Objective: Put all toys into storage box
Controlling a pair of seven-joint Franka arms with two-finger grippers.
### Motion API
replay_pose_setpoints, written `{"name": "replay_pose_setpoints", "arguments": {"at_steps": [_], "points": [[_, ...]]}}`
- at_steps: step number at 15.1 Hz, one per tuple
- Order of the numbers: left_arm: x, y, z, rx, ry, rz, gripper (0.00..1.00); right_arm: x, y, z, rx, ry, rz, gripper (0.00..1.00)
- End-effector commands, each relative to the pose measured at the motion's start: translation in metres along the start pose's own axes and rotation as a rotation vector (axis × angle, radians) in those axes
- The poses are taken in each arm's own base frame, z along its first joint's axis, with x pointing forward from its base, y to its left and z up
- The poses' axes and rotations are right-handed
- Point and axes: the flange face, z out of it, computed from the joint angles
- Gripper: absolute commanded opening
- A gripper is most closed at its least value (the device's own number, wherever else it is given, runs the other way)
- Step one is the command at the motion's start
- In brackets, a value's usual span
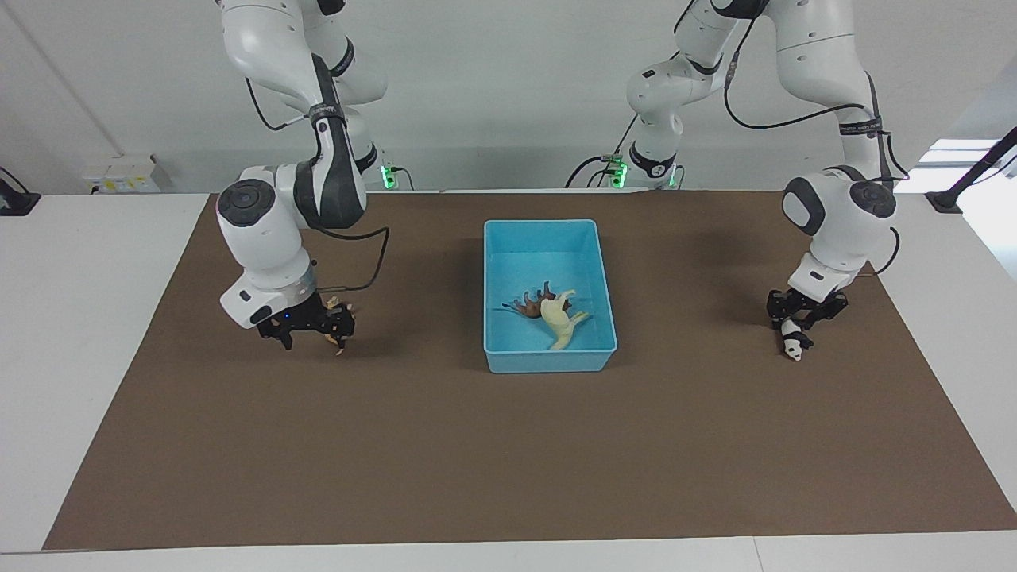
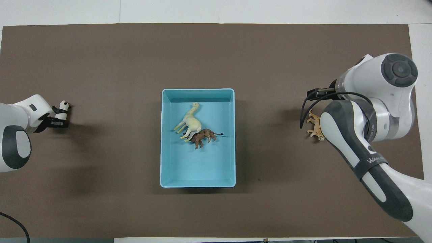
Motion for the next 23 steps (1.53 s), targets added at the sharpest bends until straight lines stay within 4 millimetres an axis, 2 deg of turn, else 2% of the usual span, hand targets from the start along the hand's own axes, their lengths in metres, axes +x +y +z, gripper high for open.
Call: {"name": "replay_pose_setpoints", "arguments": {"at_steps": [1, 3, 5, 7, 9, 11, 13, 14, 15, 16, 18, 19, 20, 21, 22, 23], "points": [[0.004, -0.001, -0.001, 0.013, 0.011, -0.008, 0.36, -0.043, -0.003, 0.009, 0.016, 0.016, -0.023, 1.00], [0.011, -0.002, -0.009, 0.013, 0.002, -0.008, 0.36, -0.056, -0.002, 0.018, 0.016, 0.010, -0.047, 1.00], [0.026, -0.001, -0.032, 0.009, -0.036, -0.022, 0.36, -0.068, 0.003, 0.030, 0.017, 0.022, -0.072, 1.00], [0.049, 0.024, -0.068, 0.007, -0.078, -0.036, 0.36, -0.072, 0.006, 0.035, 0.017, 0.044, -0.078, 1.00], [0.066, 0.067, -0.111, 0.010, -0.137, -0.084, 0.36, -0.075, 0.006, 0.038, 0.017, 0.038, -0.078, 1.00], [0.073, 0.146, -0.162, 0.031, -0.168, -0.165, 0.36, -0.078, 0.005, 0.041, 0.018, 0.033, -0.082, 1.00], [0.069, 0.228, -0.197, 0.011, -0.162, -0.285, 0.36, -0.081, 0.005, 0.041, 0.018, 0.030, -0.098, 1.00], [0.066, 0.268, -0.209, -0.018, -0.151, -0.345, 0.36, -0.084, 0.006, 0.043, 0.018, 0.038, -0.100, 1.00], [0.061, 0.304, -0.213, -0.028, -0.141, -0.382, 0.36, -0.088, 0.007, 0.048, 0.018, 0.055, -0.102, 1.00], [0.053, 0.349, -0.217, -0.040, -0.110, -0.425, 0.36, -0.091, 0.007, 0.051, 0.018, 0.067, -0.117, 1.00], [0.041, 0.405, -0.219, -0.080, -0.052, -0.500, 0.37, -0.093, 0.012, 0.051, 0.017, 0.072, -0.119, 0.99], [0.034, 0.427, -0.215, -0.096, -0.036, -0.493, 0.37, -0.093, 0.013, 0.051, 0.016, 0.073, -0.122, 0.88], [0.028, 0.442, -0.202, -0.102, -0.037, -0.482, 0.38, -0.093, 0.012, 0.051, 0.016, 0.073, -0.134, 0.61], [0.024, 0.449, -0.188, -0.105, -0.038, -0.472, 0.44, -0.093, 0.012, 0.051, 0.016, 0.073, -0.140, 0.11], [0.017, 0.458, -0.181, -0.111, -0.033, -0.457, 0.66, -0.092, 0.011, 0.050, 0.017, 0.075, -0.137, 0.00], [0.015, 0.460, -0.180, -0.114, -0.029, -0.452, 1.00, -0.091, 0.010, 0.049, 0.016, 0.078, -0.145, 0.00]]}}
